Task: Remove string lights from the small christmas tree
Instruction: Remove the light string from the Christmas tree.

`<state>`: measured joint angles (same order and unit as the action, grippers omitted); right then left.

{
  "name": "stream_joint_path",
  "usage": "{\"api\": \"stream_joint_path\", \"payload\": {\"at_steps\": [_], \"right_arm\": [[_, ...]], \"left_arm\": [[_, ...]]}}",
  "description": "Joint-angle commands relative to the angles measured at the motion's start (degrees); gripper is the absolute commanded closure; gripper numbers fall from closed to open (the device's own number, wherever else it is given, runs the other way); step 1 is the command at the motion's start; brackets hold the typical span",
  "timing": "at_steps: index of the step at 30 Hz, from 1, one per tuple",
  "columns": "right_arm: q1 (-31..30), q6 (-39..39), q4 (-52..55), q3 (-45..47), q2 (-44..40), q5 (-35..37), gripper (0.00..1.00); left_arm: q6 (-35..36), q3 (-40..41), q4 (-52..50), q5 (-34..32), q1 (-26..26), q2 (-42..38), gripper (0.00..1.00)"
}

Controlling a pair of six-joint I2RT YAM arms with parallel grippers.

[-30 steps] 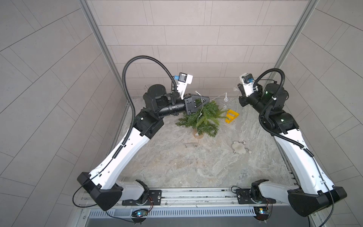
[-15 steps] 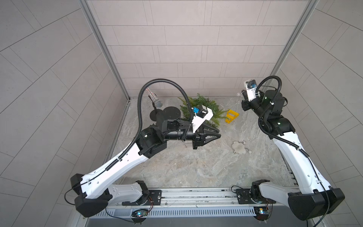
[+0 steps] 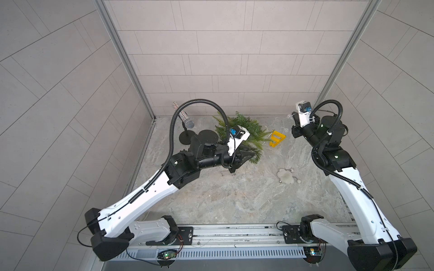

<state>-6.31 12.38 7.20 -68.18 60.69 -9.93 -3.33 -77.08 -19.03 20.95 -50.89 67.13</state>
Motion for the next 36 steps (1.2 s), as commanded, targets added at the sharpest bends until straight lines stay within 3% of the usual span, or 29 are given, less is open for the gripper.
{"api": "stream_joint_path", "payload": {"at_steps": [1, 8, 17, 23, 29, 33, 36], "right_arm": [[0.2, -1.2, -1.3, -3.0, -1.0, -1.2, 1.00], [0.2, -3.0, 3.2, -11.5, 1.5, -6.7, 1.00], [0.2, -3.2, 4.0, -11.9, 2.8, -6.1, 1.00], [0.2, -3.4, 4.0, -11.3, 3.3, -6.1, 1.00], [0.2, -3.5, 4.0, -11.2, 3.4, -6.5, 1.00], [0.2, -3.3, 4.6, -11.3, 3.4, -6.4, 1.00], [0.2, -3.0, 4.7, -11.1, 3.2, -6.4, 1.00]], "left_arm": [[0.8, 1.2, -1.9, -3.4, 1.3, -1.0, 0.65], [1.5, 4.5, -3.0, -6.5, 1.5, 0.5, 0.63], [-1.0, 9.8, 1.8, -8.6, 1.3, 3.9, 0.52], [-3.9, 14.1, 11.5, -3.8, 1.2, 7.7, 0.51], [-8.9, 21.2, 30.1, -5.3, 1.2, 10.7, 0.50], [-7.6, 21.4, 32.2, -10.4, 1.2, 12.9, 0.49], [-6.3, 22.1, 34.1, -10.6, 1.2, 12.8, 0.49]]}}
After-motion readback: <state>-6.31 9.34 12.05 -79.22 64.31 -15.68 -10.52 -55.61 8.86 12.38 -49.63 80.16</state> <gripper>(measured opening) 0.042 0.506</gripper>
